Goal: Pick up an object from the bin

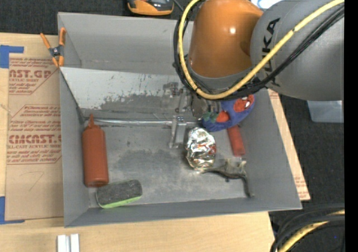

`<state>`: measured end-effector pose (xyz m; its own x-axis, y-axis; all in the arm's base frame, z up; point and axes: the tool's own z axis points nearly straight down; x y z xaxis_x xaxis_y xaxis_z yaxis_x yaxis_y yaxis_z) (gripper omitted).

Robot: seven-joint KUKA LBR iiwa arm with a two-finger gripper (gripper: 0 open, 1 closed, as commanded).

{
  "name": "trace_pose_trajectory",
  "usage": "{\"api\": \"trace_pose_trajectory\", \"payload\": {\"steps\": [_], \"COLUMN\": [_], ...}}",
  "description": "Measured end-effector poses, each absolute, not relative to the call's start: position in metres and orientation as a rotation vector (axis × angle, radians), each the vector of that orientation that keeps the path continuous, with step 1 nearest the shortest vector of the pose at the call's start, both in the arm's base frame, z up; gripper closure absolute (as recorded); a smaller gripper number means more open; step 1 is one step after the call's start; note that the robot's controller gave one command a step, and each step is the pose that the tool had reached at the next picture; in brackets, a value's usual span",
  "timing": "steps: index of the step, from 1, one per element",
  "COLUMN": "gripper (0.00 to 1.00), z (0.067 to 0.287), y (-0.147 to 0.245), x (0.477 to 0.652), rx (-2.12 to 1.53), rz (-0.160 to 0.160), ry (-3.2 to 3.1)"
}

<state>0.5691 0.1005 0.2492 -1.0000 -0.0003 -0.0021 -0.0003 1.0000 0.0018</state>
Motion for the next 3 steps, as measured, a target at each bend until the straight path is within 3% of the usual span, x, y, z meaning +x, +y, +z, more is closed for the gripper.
{"api": "trace_pose_trajectory", "payload": {"steps": [1, 2, 3], "gripper": [1.0, 1.0, 1.0], "z": [0.249, 0.249, 0.244], "y": [0.1, 0.1, 0.066], "x": [0.569, 0.569, 0.556], "rx": [-0.001, -0.001, 0.506], "rz": [0.003, 0.003, 0.004], "ry": [3.14, 3.14, 3.098]}}
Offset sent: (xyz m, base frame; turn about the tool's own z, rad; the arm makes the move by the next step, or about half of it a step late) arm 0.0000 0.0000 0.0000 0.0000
